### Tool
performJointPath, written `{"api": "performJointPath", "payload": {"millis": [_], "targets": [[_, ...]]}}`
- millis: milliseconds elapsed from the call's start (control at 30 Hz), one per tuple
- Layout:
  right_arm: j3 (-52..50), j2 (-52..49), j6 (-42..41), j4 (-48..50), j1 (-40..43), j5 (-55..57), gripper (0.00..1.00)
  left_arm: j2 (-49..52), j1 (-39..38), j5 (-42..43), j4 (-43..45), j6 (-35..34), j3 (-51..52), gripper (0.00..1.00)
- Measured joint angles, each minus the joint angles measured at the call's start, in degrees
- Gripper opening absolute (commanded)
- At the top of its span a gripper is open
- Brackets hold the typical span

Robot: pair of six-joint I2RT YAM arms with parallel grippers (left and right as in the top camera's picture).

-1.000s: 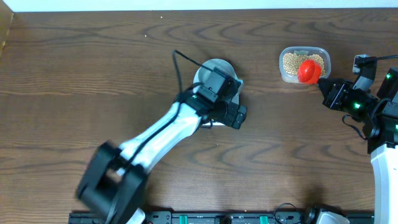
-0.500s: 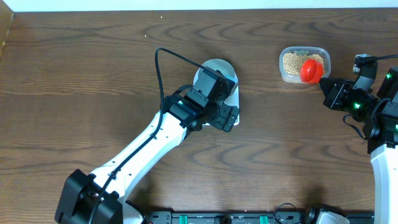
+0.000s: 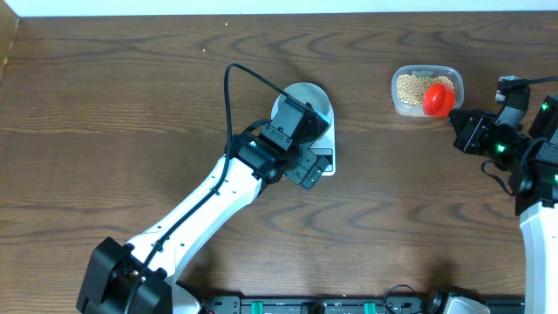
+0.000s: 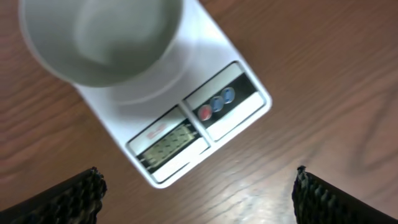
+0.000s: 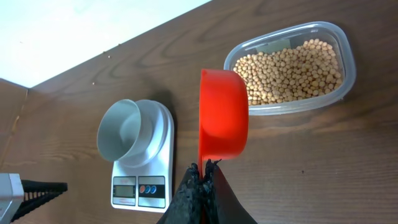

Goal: Scoop item into bowl and weigh 50g on scale

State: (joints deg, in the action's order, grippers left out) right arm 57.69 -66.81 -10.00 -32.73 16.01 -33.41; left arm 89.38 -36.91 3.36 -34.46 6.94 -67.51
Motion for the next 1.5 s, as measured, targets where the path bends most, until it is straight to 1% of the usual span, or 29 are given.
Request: {"api": "performJointPath", "payload": {"millis": [300, 767, 933, 1000, 1200, 1367, 1500], "targets": [[0.0, 0.0, 0.0, 0.0, 0.0, 0.1, 0.01, 0.0, 0.0, -3.3, 0.0, 0.6, 0.0, 0.98], [0.0, 0.0, 0.0, 0.0, 0.0, 0.4, 0.01, 0.0, 0.2, -3.7, -1.5, 0.6, 0.0, 0.98], [0.0, 0.0, 0.0, 0.0, 0.0, 0.5, 0.01, -0.7, 1.8, -3.7, -2.1, 0.7, 0.0, 0.98], [0.0, 0.0, 0.0, 0.0, 0.0, 0.5, 0.01, -2.3, 2.8, -2.8, -2.1, 1.4, 0.0, 0.98], [0.0, 0.0, 0.0, 0.0, 0.0, 0.5, 0.01, -8.9, 7.0, 4.0, -2.1, 4.5, 0.0, 0.98], [0.0, 0.0, 0.0, 0.0, 0.0, 0.5, 0.01, -9.1, 9.9, 6.4, -3.1, 5.3, 0.0, 0.98], [0.0, 0.0, 0.0, 0.0, 0.0, 0.5, 0.01, -9.1, 10.1, 7.3, -3.1, 5.4, 0.0, 0.98]]}}
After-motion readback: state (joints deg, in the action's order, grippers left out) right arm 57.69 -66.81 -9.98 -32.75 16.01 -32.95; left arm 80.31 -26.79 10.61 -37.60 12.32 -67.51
